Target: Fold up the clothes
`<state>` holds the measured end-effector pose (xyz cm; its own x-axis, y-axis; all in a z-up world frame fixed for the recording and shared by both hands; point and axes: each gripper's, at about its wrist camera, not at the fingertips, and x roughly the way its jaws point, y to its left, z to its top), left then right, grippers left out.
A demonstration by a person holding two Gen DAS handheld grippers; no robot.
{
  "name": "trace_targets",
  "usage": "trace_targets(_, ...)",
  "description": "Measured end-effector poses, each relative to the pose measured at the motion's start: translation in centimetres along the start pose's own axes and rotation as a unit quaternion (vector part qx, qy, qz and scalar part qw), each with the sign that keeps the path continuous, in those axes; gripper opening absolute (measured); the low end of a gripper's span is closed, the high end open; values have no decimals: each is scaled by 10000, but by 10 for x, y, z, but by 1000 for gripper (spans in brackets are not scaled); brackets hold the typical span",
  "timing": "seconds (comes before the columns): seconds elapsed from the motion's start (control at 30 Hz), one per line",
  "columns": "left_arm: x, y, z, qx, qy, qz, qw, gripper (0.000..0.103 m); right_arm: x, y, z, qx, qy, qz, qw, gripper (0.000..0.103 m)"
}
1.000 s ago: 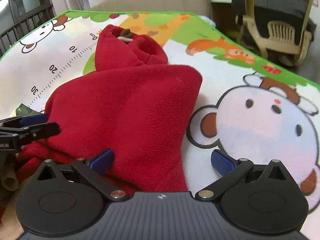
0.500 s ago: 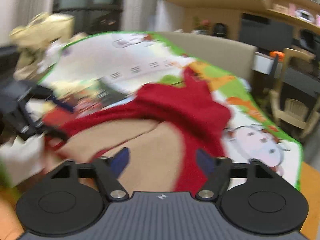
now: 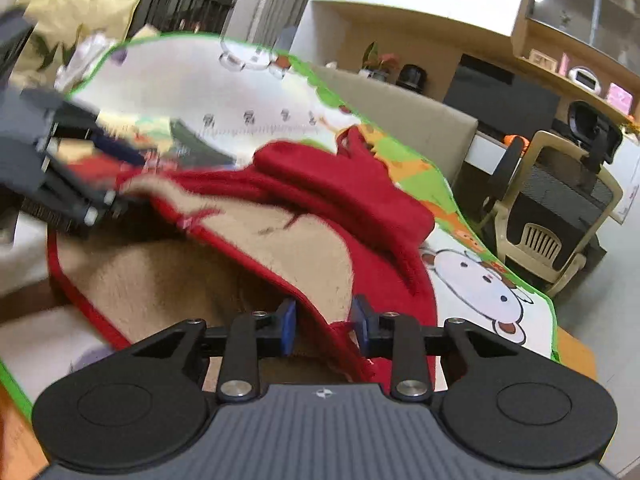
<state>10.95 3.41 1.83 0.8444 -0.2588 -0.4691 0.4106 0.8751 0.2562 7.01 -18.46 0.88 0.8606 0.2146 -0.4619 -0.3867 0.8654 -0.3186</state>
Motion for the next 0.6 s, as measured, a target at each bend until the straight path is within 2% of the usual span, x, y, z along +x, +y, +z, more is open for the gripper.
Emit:
trace_targets(0.1, 11, -10, -5, 163, 203, -186, 9995, 70, 17, 7, -6, 2, 114, -51, 9999, 29)
trace_targets(0.13, 14, -15, -6, 273, 201, -160, 9993, 66, 24, 9, -6, 38, 141, -71, 9999, 29)
trace_targets(0.2, 21, -19, -2, 439, 155, -65, 9989, 44, 31, 5, -2, 165, 86, -76, 9998, 26)
trace_targets(0.23, 23, -16, 3, 421, 120, -29, 9990, 30, 33, 2, 2, 243, 30, -69, 9997, 15)
trace_targets(0.3, 16, -5, 17, 256, -124, -82, 9996, 22, 32, -4, 10, 394, -136, -78, 9991, 10)
trace_targets(0.37, -8, 1, 31, 245, -559, -135, 9980, 20, 4, -14, 24, 509, -592, -167, 9968, 8)
trace_targets(0.43, -39, -2, 37, 429, -889, -196, 9949, 20, -31, -16, 31, 441, -944, -43, 9945, 8)
trace_targets(0.53, -75, -16, 23, 653, -917, -453, 9926, 20, -69, -5, 21, 99, -994, 186, 9948, 8)
trace_targets(0.6, -84, -27, -1, 753, -592, -709, 9929, 22, -82, 8, 2, -68, -708, 471, 9964, 8)
